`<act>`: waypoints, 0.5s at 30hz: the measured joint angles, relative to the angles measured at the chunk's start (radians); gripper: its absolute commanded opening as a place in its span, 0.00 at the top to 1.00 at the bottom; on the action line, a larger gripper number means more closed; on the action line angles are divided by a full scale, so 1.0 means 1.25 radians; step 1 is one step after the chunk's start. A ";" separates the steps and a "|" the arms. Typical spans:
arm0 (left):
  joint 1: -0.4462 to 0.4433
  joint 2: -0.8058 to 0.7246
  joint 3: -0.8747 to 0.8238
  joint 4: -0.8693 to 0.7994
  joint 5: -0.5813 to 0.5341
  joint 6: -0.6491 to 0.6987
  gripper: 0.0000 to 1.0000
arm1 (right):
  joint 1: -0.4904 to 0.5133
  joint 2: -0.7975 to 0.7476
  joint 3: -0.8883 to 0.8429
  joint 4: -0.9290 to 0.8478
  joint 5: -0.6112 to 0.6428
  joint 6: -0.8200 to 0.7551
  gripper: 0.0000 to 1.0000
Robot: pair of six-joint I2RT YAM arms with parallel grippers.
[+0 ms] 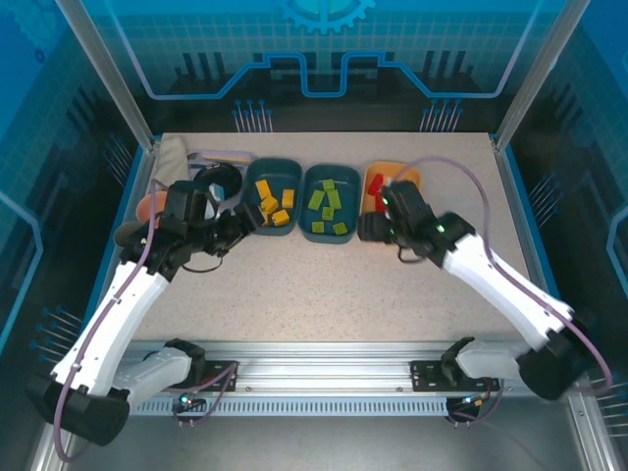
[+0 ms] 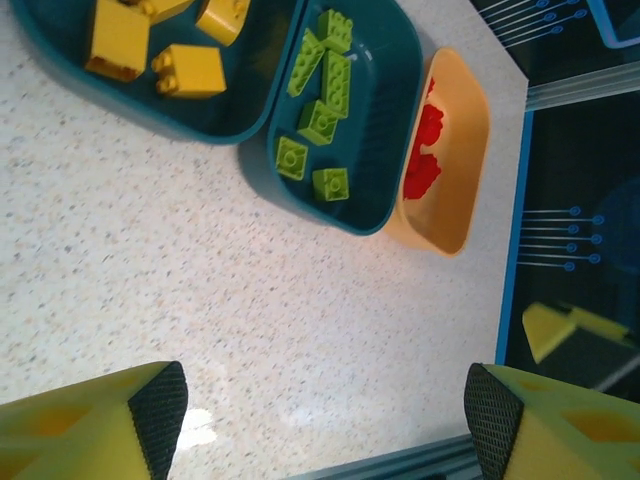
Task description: Sort the legos into containers by color
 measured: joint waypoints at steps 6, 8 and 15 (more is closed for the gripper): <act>0.001 -0.068 -0.070 -0.033 0.003 0.020 0.01 | 0.013 -0.226 -0.146 -0.072 -0.014 -0.005 0.00; 0.001 -0.070 -0.078 -0.037 0.002 0.028 0.01 | 0.013 -0.245 -0.147 -0.074 -0.011 -0.013 0.00; 0.001 -0.062 -0.078 -0.076 -0.179 0.067 0.01 | -0.035 -0.213 -0.125 -0.068 0.142 -0.016 0.00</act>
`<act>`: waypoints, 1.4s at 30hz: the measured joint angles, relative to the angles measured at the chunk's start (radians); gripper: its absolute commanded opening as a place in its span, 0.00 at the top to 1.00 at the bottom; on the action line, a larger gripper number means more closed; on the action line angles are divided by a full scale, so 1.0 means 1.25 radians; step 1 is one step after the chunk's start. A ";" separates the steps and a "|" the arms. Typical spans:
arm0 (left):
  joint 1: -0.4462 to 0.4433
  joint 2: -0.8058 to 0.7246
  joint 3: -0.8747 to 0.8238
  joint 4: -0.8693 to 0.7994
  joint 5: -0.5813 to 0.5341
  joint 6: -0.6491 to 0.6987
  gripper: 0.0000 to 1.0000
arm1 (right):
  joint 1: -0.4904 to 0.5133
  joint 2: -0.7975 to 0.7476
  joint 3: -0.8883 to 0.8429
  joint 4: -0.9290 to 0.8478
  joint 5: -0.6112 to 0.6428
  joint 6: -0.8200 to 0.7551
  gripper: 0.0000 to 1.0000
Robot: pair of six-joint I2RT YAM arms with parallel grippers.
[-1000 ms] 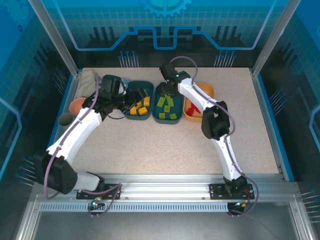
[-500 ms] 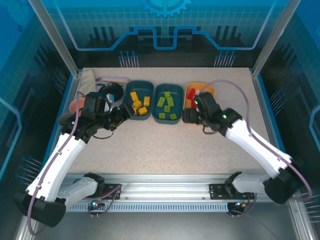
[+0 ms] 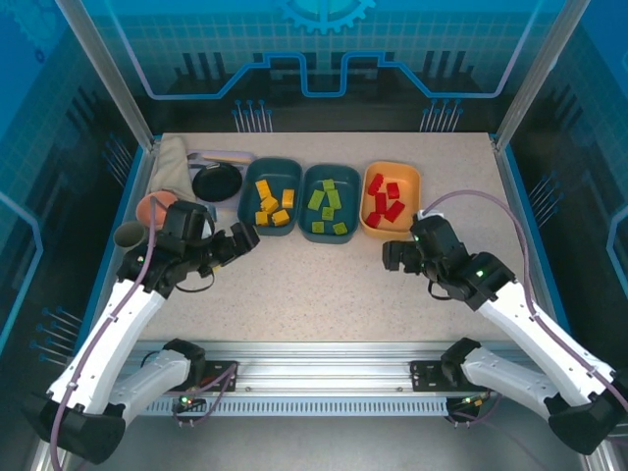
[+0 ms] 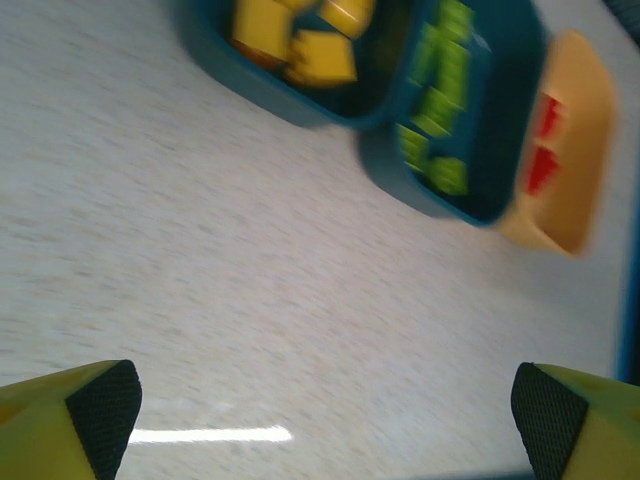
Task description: Sort the legos into containers by color
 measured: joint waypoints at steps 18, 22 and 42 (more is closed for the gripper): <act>0.143 0.219 -0.372 0.680 -0.302 0.410 0.01 | -0.287 0.191 -0.432 0.771 -0.015 -0.337 0.00; 0.163 0.352 -0.373 0.862 -0.273 0.449 0.01 | -0.320 0.292 -0.430 0.942 -0.083 -0.378 0.00; 0.211 0.479 -0.474 1.297 -0.173 0.510 0.01 | -0.388 0.464 -0.430 1.243 -0.216 -0.425 0.00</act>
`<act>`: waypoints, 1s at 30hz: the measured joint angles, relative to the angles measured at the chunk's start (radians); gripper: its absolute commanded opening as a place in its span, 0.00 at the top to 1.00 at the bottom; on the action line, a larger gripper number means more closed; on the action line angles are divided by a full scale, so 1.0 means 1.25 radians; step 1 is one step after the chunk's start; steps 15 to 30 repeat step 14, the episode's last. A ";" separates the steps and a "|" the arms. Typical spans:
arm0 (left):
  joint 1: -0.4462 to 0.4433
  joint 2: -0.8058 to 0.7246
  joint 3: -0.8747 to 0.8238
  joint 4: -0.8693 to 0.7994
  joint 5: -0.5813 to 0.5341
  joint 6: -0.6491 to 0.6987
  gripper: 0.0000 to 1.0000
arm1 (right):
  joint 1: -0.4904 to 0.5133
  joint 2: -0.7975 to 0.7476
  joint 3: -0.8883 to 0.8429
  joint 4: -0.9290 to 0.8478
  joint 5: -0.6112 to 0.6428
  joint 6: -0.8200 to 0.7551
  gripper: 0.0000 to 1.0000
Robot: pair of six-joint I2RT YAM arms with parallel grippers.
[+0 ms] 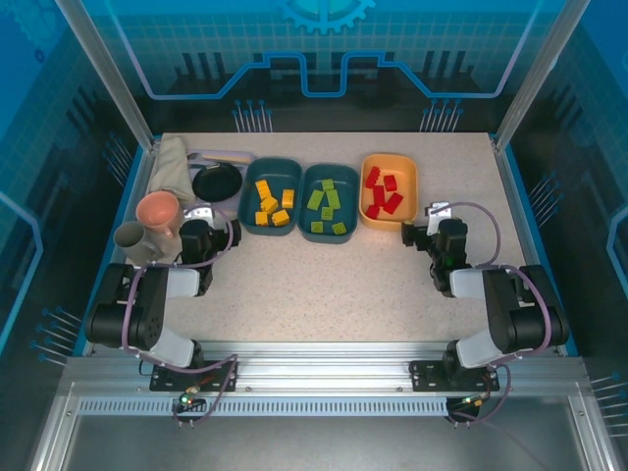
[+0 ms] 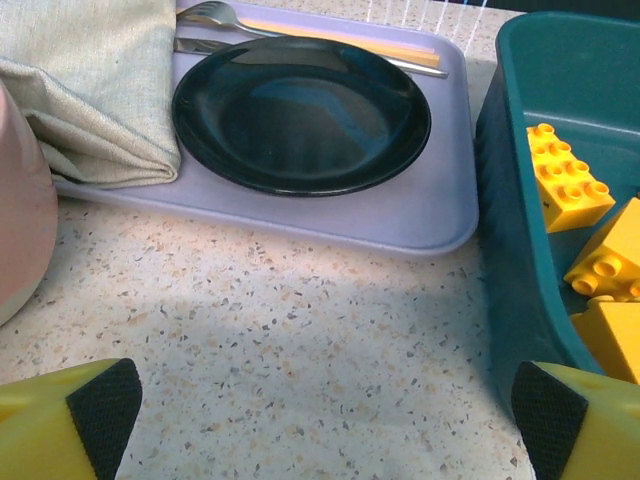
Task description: Sort the legos into containers by color
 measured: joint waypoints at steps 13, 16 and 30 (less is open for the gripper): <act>0.000 0.000 0.000 0.012 0.000 0.001 0.01 | 0.000 0.000 0.000 0.001 0.002 -0.006 0.00; 0.000 0.000 0.000 0.012 0.000 0.001 0.01 | 0.000 0.000 0.000 0.001 0.002 -0.006 0.00; 0.000 0.000 0.000 0.012 0.000 0.001 0.01 | 0.000 0.000 0.000 0.001 0.002 -0.006 0.00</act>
